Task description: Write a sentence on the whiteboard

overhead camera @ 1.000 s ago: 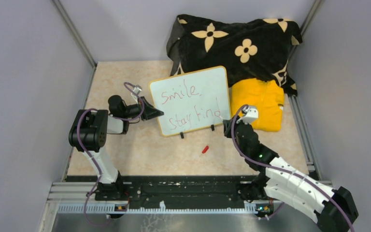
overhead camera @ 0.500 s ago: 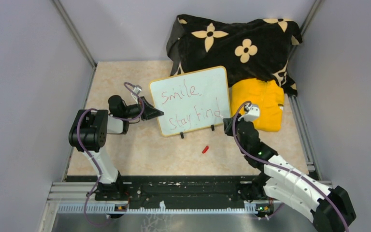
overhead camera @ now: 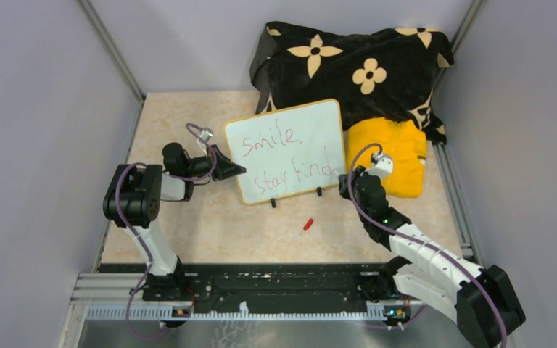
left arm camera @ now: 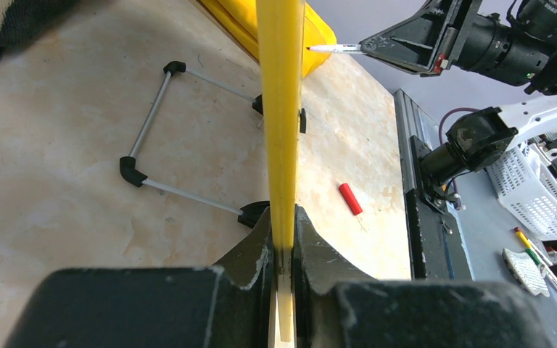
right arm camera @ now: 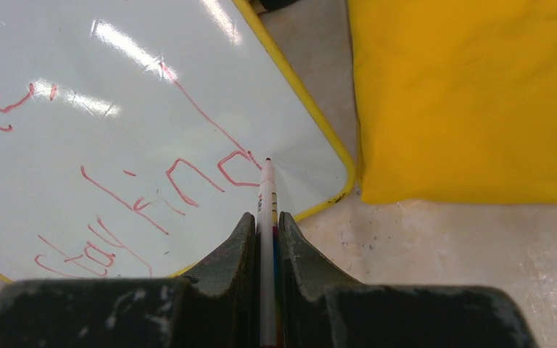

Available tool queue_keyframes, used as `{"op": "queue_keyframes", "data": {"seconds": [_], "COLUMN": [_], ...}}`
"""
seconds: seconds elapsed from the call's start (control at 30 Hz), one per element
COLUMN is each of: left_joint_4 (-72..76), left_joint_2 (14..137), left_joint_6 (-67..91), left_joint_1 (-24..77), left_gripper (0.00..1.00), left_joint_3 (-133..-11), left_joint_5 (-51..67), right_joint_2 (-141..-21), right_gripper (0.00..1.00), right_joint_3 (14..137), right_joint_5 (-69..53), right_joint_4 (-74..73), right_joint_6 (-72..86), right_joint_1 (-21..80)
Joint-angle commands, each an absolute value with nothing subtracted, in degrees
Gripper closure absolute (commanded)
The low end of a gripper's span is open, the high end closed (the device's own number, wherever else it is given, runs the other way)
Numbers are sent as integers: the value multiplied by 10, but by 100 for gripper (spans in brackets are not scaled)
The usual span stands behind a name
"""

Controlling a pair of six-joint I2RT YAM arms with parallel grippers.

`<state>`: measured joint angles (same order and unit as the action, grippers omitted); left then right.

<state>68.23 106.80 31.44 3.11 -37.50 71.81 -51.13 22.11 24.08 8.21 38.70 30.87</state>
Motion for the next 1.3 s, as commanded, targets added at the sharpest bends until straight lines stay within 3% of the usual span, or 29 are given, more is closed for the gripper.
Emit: {"op": "queue_keyframes", "data": {"seconds": [0.0, 0.77, 1.27], "left_joint_4": [621, 619, 623], "left_joint_2": [1092, 1092, 1090], "left_joint_6": [279, 278, 279], "left_joint_1": [37, 37, 37], "left_gripper": [100, 100, 100], "left_joint_3": [-370, -370, -368], "left_joint_5": [694, 694, 693], "right_joint_2": [-519, -535, -430], "right_gripper": [100, 100, 100], "right_joint_3": [220, 199, 228], "right_joint_5": [231, 212, 189], "right_joint_4": [131, 133, 65], "right_joint_6": [406, 422, 427], "right_joint_1": [300, 276, 277]}}
